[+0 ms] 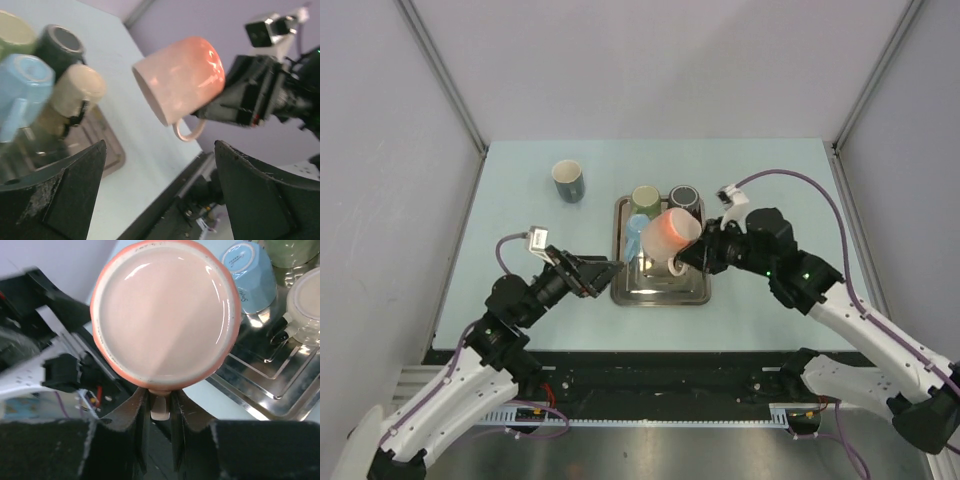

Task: Turn the mug right side up

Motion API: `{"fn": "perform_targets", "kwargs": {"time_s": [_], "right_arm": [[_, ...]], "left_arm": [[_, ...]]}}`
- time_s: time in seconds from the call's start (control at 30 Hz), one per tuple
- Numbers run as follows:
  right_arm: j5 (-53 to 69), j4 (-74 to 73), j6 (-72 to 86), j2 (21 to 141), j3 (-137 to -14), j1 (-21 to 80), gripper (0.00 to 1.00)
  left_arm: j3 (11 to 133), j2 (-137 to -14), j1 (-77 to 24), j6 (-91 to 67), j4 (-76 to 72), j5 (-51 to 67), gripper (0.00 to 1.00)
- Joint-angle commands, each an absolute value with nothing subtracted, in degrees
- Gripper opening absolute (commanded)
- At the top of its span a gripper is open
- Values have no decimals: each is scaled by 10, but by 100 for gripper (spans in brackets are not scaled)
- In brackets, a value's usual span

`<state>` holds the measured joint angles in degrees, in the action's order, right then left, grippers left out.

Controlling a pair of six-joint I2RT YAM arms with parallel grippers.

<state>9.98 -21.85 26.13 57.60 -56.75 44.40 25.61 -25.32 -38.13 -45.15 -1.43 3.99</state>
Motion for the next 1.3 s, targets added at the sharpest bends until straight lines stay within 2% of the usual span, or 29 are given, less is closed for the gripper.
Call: {"fn": "perform_targets", "kwargs": {"time_s": [0.0,0.1,0.23,0.43,0.77,1.07,1.27], "right_arm": [[275,-9,399,518,-501,352,0],[331,85,473,498,-462,317,0],[361,174,532,488,-432,308,0],[370,254,577,490,-417,310,0],[366,282,577,487,-417,328,0],[358,273,563,487,-417,347,0],[350,261,549,484,-417,353,0]], "left_arm": [[200,-305,-384,-553,-284,177,94],[183,-363,-386,-602,-409,227,95],[212,-423,-407,-599,-446,249,95],[268,-471,-469,-546,-428,212,97],[308,-536,-472,-548,-432,213,96],[329,-570,-473,-562,-454,212,88],[332,-585,-476,-582,-483,214,77]]}}
